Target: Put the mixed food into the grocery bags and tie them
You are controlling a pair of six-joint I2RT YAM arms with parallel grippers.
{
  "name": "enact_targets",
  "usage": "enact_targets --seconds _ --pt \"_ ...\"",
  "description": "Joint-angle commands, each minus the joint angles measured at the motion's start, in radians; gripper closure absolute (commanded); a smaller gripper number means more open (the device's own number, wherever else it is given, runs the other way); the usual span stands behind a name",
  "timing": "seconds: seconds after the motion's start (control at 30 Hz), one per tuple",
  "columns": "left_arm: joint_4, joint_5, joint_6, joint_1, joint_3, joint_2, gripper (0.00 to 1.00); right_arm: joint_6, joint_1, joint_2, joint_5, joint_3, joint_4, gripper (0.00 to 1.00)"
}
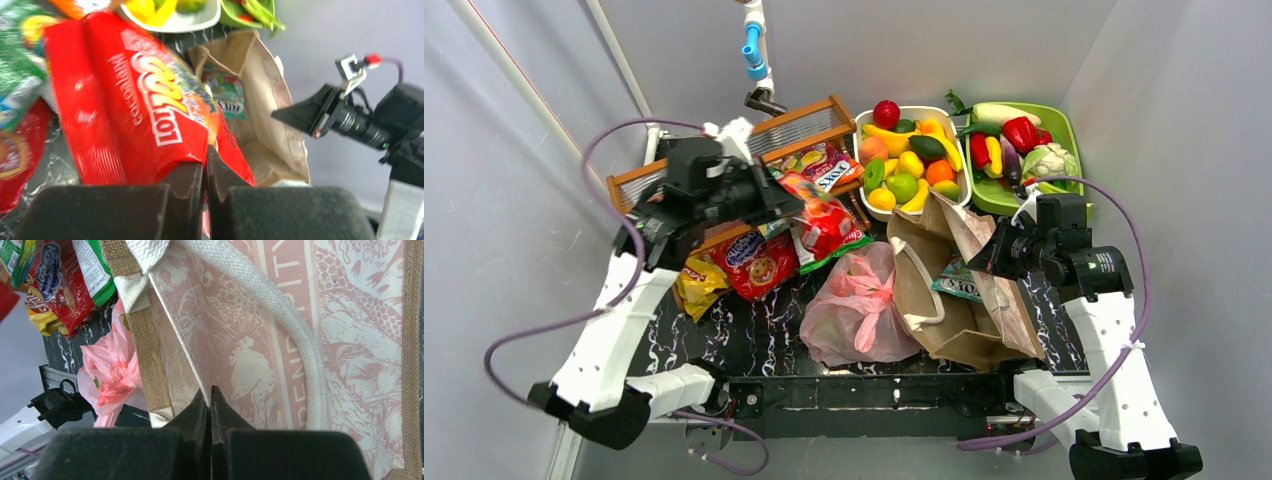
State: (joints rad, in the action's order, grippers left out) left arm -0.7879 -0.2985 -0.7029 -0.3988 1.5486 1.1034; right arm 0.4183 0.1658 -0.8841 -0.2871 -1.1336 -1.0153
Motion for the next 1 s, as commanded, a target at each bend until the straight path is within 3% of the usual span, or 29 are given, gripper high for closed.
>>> enact_targets --seconds 0.0,0.2,0.97 --pt "0.175 0.044 0.054 -0.162 0.025 0.031 1.00 -0.006 0.006 0.004 0.014 -0.044 -0.006 0.99" --pt "0.222 0.091 0.088 -0.314 0.027 0.100 1.00 -0.005 0.006 -0.008 0.014 -0.050 -0.006 0.99" --pt "0.504 0.070 0.017 -0.664 0.006 0.375 1.00 -0.008 0.006 -0.019 0.024 -0.069 -0.007 0.99"
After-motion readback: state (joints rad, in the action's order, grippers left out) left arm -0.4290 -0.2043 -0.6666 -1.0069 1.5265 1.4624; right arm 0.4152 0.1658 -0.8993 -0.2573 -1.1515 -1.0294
